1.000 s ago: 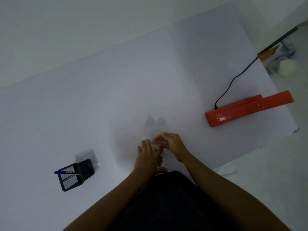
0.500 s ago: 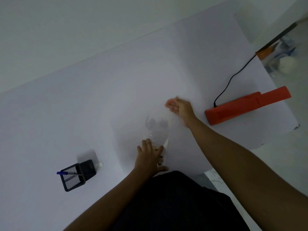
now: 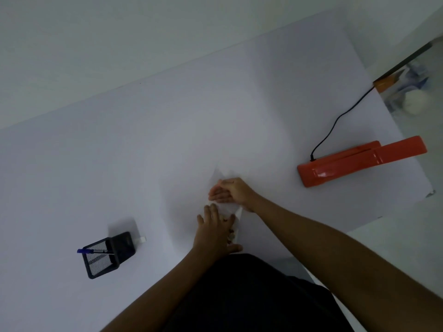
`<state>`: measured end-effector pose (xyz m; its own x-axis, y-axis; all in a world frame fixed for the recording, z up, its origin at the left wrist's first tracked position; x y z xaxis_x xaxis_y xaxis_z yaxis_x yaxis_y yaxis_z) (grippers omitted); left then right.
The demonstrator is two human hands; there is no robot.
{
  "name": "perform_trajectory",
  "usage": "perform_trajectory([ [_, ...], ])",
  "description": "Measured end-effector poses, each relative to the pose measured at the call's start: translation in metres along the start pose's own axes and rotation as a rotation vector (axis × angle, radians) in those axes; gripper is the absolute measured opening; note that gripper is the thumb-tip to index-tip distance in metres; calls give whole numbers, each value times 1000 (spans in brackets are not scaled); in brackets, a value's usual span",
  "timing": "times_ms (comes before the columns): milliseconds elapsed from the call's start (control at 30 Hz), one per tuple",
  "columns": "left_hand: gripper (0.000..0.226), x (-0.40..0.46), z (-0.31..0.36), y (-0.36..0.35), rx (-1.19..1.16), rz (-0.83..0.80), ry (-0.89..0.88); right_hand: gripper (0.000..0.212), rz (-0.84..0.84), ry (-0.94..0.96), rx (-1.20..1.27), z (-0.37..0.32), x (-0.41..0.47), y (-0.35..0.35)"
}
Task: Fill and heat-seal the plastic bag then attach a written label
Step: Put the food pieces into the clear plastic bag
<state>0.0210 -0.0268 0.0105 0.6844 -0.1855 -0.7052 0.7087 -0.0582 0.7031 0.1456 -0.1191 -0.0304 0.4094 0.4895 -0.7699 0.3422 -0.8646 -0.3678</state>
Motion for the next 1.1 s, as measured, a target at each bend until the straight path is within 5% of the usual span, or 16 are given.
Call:
perform_trajectory([
  [433,104,0,0,-2,12,27,10,40,252,268,-1,-74,40,12],
  [600,103,1,-1,-3,22,25,9,21,623,564,-612,-54,14,29],
  [767,101,1,-1,-3,19,51,5,42,633,482,-835,-19,-12,44],
  [1100,102,0,-3,-3,22,73,-5,51,603,371,-627,-19,-17,23],
])
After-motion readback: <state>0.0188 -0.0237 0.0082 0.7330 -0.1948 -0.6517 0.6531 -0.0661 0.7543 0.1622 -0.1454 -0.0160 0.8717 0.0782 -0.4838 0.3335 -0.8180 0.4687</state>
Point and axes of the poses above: each hand's wrist, its own x-axis towards the middle knuckle, its own y-axis out of the back of the hand, z = x × y, the point moved 1 cm from there along x, towards the middle knuckle, and after that the axes turned 4 degrees about x, right-handed, at the moved point
